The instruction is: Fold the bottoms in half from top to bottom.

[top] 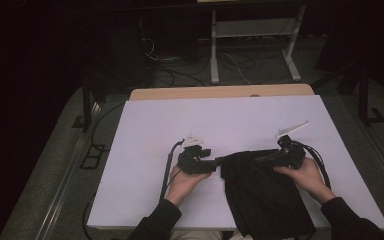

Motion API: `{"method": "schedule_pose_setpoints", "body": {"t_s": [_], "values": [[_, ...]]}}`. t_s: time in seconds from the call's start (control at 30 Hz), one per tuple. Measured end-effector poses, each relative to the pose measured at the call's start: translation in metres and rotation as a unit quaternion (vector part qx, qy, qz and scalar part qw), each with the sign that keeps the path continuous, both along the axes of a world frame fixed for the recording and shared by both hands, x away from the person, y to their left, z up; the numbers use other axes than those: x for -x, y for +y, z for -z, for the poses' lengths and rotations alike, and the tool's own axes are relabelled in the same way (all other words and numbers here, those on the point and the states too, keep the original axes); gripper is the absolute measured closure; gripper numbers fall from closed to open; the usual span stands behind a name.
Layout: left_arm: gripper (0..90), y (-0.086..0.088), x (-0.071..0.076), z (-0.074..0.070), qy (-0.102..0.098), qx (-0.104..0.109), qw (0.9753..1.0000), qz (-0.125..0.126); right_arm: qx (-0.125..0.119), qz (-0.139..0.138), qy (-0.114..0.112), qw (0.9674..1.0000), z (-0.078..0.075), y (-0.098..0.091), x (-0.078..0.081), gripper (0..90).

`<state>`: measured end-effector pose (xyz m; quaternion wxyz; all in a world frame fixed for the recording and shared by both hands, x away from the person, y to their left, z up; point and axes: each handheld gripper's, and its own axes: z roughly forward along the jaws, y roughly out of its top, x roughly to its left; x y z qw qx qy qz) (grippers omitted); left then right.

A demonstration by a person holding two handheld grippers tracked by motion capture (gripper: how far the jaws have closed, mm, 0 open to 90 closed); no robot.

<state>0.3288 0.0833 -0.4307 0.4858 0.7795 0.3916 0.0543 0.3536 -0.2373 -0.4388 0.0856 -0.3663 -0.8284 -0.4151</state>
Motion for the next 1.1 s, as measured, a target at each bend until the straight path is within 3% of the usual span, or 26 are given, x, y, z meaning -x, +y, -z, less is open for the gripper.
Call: {"method": "schedule_pose_setpoints", "body": {"t_s": [0.23,0.43,0.83,1.1], "values": [[37.1,0.0,0.0,0.0,0.001,0.001,1.0,0.001,0.016,-0.021,0.035,0.999,0.013,0.01,-0.005,88.3],[37.1,0.001,-0.001,0.0,0.0,0.002,1.0,0.002,-0.001,-0.048,0.058,0.9972,0.014,0.013,-0.002,88.3],[37.1,0.001,0.0,-0.001,0.001,0.002,1.0,0.0,0.008,-0.121,0.065,0.9905,0.005,0.031,0.025,88.3],[37.1,0.001,0.0,-0.001,0.0,0.006,1.0,-0.002,0.009,-0.155,0.067,0.9857,0.002,0.038,0.046,88.3]]}}
